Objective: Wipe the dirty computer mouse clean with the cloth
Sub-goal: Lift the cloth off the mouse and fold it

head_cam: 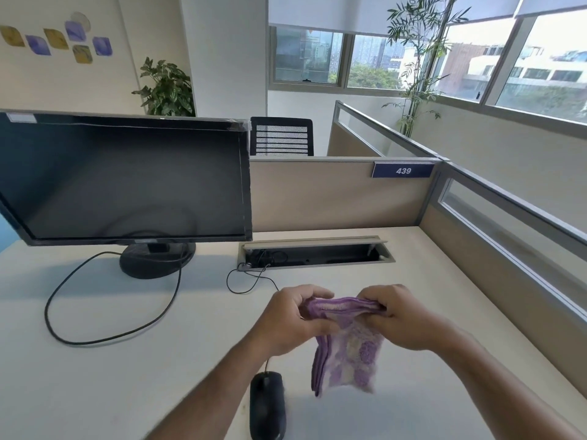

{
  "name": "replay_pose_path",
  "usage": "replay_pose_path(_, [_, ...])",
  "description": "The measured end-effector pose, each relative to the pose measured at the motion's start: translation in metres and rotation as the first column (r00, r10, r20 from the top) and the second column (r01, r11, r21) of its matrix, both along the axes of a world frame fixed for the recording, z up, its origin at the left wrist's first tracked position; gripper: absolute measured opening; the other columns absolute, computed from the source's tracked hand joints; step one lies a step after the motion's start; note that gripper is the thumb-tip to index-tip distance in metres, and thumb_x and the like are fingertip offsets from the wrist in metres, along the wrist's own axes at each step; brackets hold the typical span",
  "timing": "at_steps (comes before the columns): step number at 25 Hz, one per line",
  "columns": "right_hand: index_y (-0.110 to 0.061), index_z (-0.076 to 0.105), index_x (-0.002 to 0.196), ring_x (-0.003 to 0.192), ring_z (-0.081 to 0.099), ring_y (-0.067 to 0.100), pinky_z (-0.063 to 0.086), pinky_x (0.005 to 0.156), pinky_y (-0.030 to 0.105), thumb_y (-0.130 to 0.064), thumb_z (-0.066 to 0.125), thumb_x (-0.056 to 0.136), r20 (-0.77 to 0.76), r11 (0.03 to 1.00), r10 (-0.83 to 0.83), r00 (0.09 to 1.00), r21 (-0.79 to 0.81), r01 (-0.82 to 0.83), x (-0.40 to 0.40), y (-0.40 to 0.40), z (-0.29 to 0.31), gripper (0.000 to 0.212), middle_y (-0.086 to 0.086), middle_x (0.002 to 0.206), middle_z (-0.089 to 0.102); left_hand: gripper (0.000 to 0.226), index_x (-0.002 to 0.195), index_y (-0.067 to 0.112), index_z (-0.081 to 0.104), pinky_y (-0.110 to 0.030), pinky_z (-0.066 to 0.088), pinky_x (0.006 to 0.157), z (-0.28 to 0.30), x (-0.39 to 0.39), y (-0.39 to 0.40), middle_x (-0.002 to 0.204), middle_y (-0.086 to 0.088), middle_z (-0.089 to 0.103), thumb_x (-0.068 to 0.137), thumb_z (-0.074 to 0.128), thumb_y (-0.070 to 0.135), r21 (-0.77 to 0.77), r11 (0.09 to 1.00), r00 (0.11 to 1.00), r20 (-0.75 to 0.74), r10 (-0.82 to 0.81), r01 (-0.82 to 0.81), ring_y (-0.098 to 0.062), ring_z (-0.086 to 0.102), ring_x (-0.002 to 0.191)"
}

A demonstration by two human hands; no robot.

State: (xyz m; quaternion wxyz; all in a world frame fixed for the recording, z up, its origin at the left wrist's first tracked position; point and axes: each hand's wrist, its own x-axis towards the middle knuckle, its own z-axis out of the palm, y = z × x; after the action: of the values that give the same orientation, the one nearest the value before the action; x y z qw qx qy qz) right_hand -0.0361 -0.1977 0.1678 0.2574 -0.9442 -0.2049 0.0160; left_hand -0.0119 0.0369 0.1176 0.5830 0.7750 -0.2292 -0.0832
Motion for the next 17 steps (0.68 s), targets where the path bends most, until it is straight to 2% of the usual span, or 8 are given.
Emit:
replay_pose_path(2, [-0.048, 0.055, 0.062, 0.059, 0.051, 0.0, 0.04, 0.053, 0.017, -0.02, 0.065, 0.087, -0.095, 0.999, 0.009, 0.995, -0.031, -0.012, 0.017, -0.009, 0.002, 0.039, -0.028, 0.065, 0.059, 0.02, 0.096, 0.027, 0.079, -0.024, 0.056, 0.063, 0.002, 0.019, -0.007, 0.083, 0.006, 0.077, 0.078, 0.083, 0.032, 0.094, 0.995, 0.999, 0.027, -0.027, 0.024, -0.011, 0.07, 0.074])
replay_pose_path(4, [-0.041, 0.06, 0.064, 0.061, 0.051, 0.001, 0.042, 0.057, 0.02, -0.016, 0.067, 0.087, -0.206, 0.995, -0.004, 0.979, -0.097, -0.016, 0.041, -0.018, 0.002, 0.034, -0.021, 0.062, 0.06, 0.01, 0.087, 0.025, 0.078, -0.021, 0.051, 0.058, 0.004, 0.042, -0.015, 0.076, 0.009, 0.074, 0.079, 0.082, 0.03, 0.233, 0.972, 1.0, 0.013, -0.028, 0.024, -0.01, 0.067, 0.07])
replay_pose_path(6, [-0.027, 0.067, 0.072, 0.066, 0.053, 0.008, 0.042, 0.059, 0.026, -0.015, 0.067, 0.087, -0.233, 0.978, -0.011, 0.972, -0.207, -0.039, 0.069, -0.02, -0.004, 0.019, -0.011, 0.068, 0.061, 0.007, 0.082, 0.024, 0.076, -0.019, 0.048, 0.055, 0.004, 0.065, -0.025, 0.072, 0.01, 0.071, 0.078, 0.08, 0.021, 0.391, 0.92, 1.0, 0.007, -0.019, 0.015, -0.007, 0.064, 0.066])
replay_pose_path(8, [-0.014, 0.067, 0.075, 0.066, 0.052, 0.014, 0.042, 0.058, 0.029, -0.012, 0.064, 0.087, -0.205, 0.951, -0.007, 0.979, -0.303, -0.057, 0.097, -0.018, -0.009, 0.012, -0.003, 0.07, 0.06, 0.01, 0.083, 0.023, 0.075, -0.02, 0.046, 0.054, 0.007, 0.087, -0.036, 0.076, 0.006, 0.072, 0.079, 0.076, 0.014, 0.519, 0.855, 0.999, 0.05, -0.022, -0.007, -0.01, 0.065, 0.069])
replay_pose_path(10, [-0.015, 0.066, 0.075, 0.068, 0.055, 0.019, 0.048, 0.061, 0.036, -0.009, 0.06, 0.083, -0.089, 0.946, -0.036, 0.995, -0.323, 0.006, 0.124, -0.019, -0.01, 0.012, -0.002, 0.07, 0.061, 0.014, 0.085, 0.023, 0.074, -0.021, 0.044, 0.055, 0.016, 0.11, -0.044, 0.077, 0.003, 0.071, 0.08, 0.073, 0.01, 0.567, 0.816, 0.982, 0.188, 0.003, -0.111, -0.016, 0.066, 0.073])
replay_pose_path(13, [-0.022, 0.068, 0.079, 0.074, 0.058, 0.025, 0.054, 0.065, 0.037, -0.007, 0.053, 0.069, 0.212, 0.97, -0.166, 0.963, -0.141, 0.198, 0.157, -0.025, -0.007, 0.024, -0.004, 0.074, 0.064, 0.015, 0.085, 0.021, 0.073, -0.03, 0.052, 0.065, 0.039, 0.144, -0.05, 0.081, -0.002, 0.072, 0.076, 0.075, 0.009, 0.499, 0.813, 0.907, 0.414, 0.081, -0.3, -0.025, 0.065, 0.077])
replay_pose_path(15, [-0.022, 0.069, 0.082, 0.078, 0.058, 0.026, 0.052, 0.064, 0.037, -0.004, 0.053, 0.067, 0.349, 0.97, -0.208, 0.914, -0.047, 0.239, 0.168, -0.027, -0.011, 0.029, -0.003, 0.08, 0.067, 0.016, 0.086, 0.02, 0.071, -0.036, 0.053, 0.066, 0.044, 0.157, -0.053, 0.085, -0.003, 0.07, 0.075, 0.075, 0.008, 0.442, 0.829, 0.859, 0.505, 0.087, -0.344, -0.028, 0.063, 0.078])
replay_pose_path(17, [-0.019, 0.069, 0.082, 0.077, 0.057, 0.027, 0.051, 0.061, 0.039, 0.001, 0.056, 0.065, 0.422, 0.971, -0.187, 0.887, -0.058, 0.232, 0.168, -0.027, -0.027, 0.029, -0.001, 0.081, 0.067, 0.023, 0.087, 0.014, 0.07, -0.04, 0.054, 0.068, 0.032, 0.158, -0.056, 0.092, -0.007, 0.069, 0.074, 0.066, -0.004, 0.401, 0.846, 0.834, 0.545, 0.089, -0.352, -0.033, 0.063, 0.083])
